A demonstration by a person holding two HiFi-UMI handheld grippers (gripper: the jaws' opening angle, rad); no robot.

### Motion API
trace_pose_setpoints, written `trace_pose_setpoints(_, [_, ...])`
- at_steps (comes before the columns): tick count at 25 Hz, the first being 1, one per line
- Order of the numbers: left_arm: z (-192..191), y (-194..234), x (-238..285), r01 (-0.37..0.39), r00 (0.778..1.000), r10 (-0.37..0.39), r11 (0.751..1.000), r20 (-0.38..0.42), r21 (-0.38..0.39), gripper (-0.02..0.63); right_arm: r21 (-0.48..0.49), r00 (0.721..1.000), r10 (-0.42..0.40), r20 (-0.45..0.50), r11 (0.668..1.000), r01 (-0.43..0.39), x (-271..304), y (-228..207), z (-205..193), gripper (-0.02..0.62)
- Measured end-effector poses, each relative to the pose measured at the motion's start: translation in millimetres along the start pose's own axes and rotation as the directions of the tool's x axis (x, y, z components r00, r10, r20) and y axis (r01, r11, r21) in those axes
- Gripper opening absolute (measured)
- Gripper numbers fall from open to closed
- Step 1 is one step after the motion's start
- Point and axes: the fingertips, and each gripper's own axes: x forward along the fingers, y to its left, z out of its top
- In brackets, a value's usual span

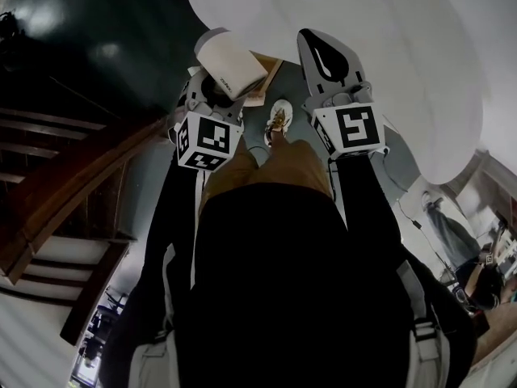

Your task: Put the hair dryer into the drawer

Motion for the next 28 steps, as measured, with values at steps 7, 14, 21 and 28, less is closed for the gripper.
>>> trace_pose_setpoints(7, [-34,-5,13,0.073,0.995,-0.068,0.995,-0.08,0.069,0.23,0.002,0.999,-0.02,-0.025,1.0,0.02,8,8,-5,0.028])
trace_pose_setpoints(14, [-67,-11,32,0.169,0.977,-0.145,0.975,-0.159,0.146,0.23,-0.006,0.999,-0.026,-0.045,1.0,0.026,18,12,-6,0.028])
trace_pose_setpoints(21, [-96,-21,45,0.287,0.941,-0.224,0.925,-0.253,0.248,0.23,-0.017,0.997,-0.025,-0.067,1.0,0.024,26,20,-9,0.028])
trace_pose_setpoints(28, [-126,-32,61,0.382,0.895,-0.253,0.859,-0.366,0.34,0.23,-0.017,0.995,-0.045,-0.087,0.999,0.044,26,11,-14,0.028])
